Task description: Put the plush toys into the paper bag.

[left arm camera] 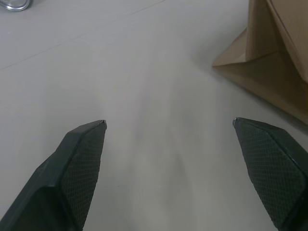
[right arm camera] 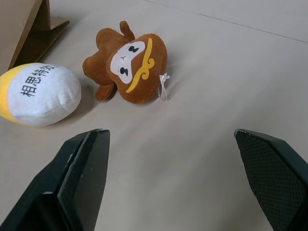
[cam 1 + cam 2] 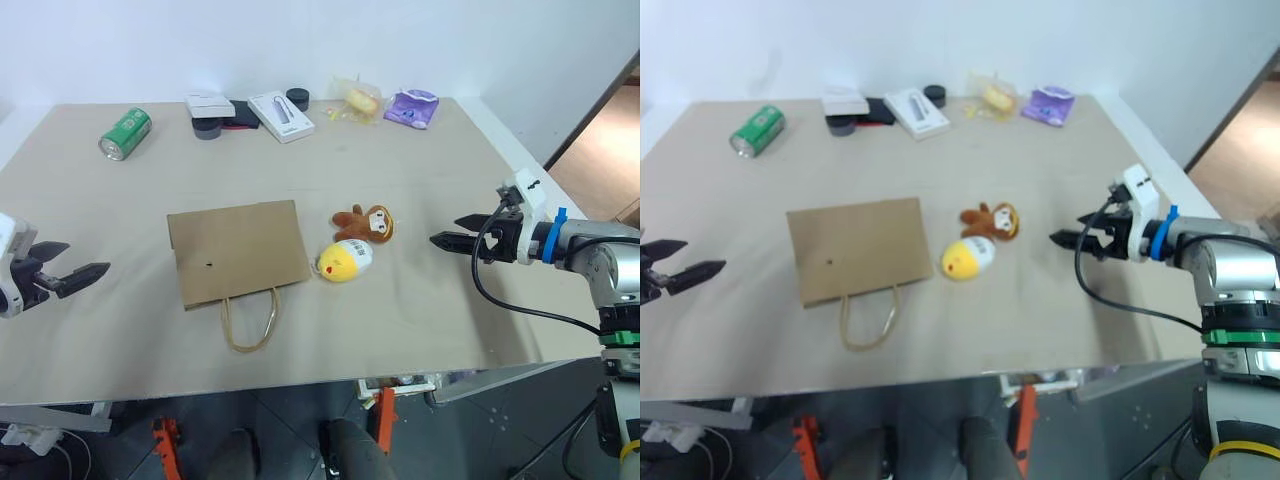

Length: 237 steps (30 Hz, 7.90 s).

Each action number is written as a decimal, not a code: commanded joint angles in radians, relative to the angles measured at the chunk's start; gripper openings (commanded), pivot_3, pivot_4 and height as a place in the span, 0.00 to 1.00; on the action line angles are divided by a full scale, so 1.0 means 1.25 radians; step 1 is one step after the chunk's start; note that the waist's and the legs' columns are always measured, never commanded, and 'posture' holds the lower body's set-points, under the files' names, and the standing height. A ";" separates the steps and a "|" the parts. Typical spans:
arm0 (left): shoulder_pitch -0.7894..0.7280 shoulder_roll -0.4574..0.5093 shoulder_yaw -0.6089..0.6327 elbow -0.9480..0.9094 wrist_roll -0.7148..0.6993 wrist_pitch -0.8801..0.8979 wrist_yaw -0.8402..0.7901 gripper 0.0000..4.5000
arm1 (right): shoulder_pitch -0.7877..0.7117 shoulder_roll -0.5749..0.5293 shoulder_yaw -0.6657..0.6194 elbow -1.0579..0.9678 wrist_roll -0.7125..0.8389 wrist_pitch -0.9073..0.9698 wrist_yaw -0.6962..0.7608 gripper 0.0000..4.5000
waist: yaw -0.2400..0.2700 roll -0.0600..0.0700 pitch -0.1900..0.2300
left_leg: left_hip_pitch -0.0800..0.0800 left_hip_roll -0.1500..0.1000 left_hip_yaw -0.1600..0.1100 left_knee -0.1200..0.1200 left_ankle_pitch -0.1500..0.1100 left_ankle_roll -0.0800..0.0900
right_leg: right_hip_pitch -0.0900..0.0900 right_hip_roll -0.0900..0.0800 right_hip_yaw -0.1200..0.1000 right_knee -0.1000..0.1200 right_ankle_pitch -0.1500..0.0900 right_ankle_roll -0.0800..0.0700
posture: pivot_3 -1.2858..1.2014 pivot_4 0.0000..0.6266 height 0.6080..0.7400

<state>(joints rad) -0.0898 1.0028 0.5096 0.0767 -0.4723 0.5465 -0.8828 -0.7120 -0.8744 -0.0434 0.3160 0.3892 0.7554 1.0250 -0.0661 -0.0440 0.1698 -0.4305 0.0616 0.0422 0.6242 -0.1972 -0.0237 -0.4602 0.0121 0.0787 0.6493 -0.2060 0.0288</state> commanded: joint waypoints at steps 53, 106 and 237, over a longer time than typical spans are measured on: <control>-0.082 -0.153 -0.250 0.115 0.504 -1.354 0.145 0.97 | 0.022 0.021 -0.060 -0.380 0.245 -0.108 0.295 1.00 | 0.019 0.002 -0.001 | 0.005 0.000 0.009 0.011 0.001 0.001 | 0.007 -0.002 0.006 0.005 0.006 0.000 | 0.52 0.24 1.00; -0.152 -0.243 -0.426 -0.076 0.373 -1.038 0.352 0.00 | 0.153 0.174 0.018 -0.497 0.275 -0.033 -0.047 0.52 | 0.016 0.001 -0.002 | 0.007 0.002 0.008 0.013 0.003 0.004 | 0.007 0.000 0.006 0.010 0.008 0.004 | 0.52 0.24 1.00; -0.150 -0.543 -0.329 -0.389 0.308 -0.499 0.491 0.00 | -0.206 0.721 0.149 -0.034 -0.055 0.031 -0.541 0.01 | 0.013 -0.002 -0.001 | 0.004 0.002 0.005 0.008 0.009 0.003 | 0.005 0.001 0.004 0.011 0.005 0.001 | 0.52 0.24 1.00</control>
<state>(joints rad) -0.2769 0.3274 0.0869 -0.3575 -0.0866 -0.0789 -0.2832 -0.9243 0.0100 0.1575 0.2639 0.3583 0.8465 0.3985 -0.0503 -0.0462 0.1681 -0.4262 0.0636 0.0482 0.6342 -0.1856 -0.0194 -0.4546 0.0134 0.0834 0.6631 -0.1990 0.0301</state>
